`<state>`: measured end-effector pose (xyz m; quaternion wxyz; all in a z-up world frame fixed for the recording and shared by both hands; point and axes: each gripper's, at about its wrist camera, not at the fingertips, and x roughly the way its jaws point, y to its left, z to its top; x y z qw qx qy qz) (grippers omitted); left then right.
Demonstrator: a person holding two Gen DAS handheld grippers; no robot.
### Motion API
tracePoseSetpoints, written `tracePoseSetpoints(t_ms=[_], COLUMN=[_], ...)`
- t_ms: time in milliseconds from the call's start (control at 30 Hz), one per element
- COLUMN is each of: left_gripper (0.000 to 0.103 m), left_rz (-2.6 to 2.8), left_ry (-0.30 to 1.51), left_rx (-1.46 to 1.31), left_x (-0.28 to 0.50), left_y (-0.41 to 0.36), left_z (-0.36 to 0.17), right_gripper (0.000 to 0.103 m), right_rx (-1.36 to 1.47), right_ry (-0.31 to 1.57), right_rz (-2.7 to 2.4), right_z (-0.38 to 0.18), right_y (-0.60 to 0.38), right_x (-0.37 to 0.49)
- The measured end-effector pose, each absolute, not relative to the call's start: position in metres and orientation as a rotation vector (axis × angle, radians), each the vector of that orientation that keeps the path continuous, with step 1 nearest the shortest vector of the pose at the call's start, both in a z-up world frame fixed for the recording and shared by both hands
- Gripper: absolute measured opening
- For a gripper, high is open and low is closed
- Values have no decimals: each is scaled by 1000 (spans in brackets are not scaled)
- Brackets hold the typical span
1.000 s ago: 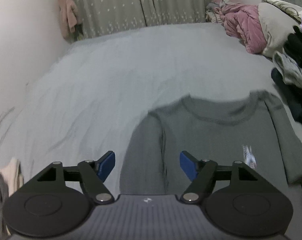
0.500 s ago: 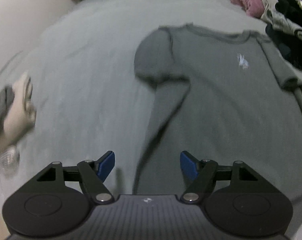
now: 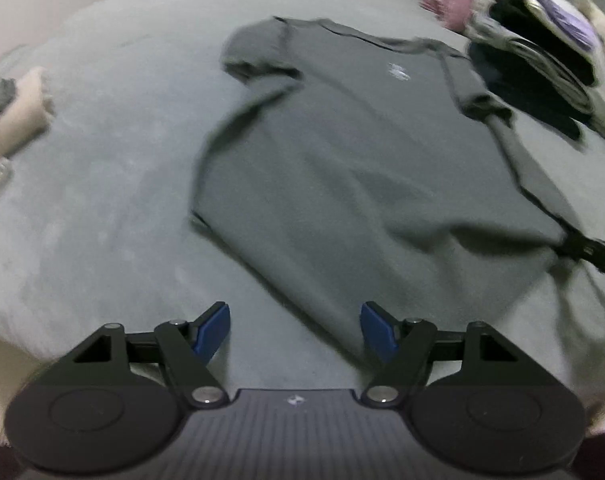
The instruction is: Fold clothes
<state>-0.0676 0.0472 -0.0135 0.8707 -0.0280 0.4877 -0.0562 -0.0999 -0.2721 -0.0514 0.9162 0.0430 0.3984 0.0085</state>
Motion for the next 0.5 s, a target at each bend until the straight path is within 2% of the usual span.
tracePoseSetpoints(t_ms=[67, 100, 133, 167, 200, 233, 267, 500], left_gripper=[71, 66, 45, 30, 5, 3, 2, 1], left_rz=[-91, -80, -72, -67, -73, -79, -82, -56], left_ry=[1001, 991, 972, 954, 940, 926, 911, 738], left_rx=[-90, -104, -115, -127, -141, -155, -169, -155], left_x=[-68, -67, -66, -65, -64, -63, -62, -81], left_y=[46, 46, 46, 48, 50, 53, 56, 87], left_z=[-18, -20, -20, -20, -19, -17, -15, 47], right_gripper=[70, 60, 39, 29, 16, 7, 2, 1], right_rx=[59, 58, 69, 81, 88, 125, 165, 371], right_ry=[812, 812, 814, 816, 816, 805, 791, 694], right_rz=[-11, -16, -15, -14, -12, -8, -8, -48], right_z=[-55, -57, -58, -59, -59, -55, -50, -6], right_y=[-270, -271, -275, -278, -281, -289, -297, -359], right_x=[-100, -99, -97, -95, -95, -95, -97, -124])
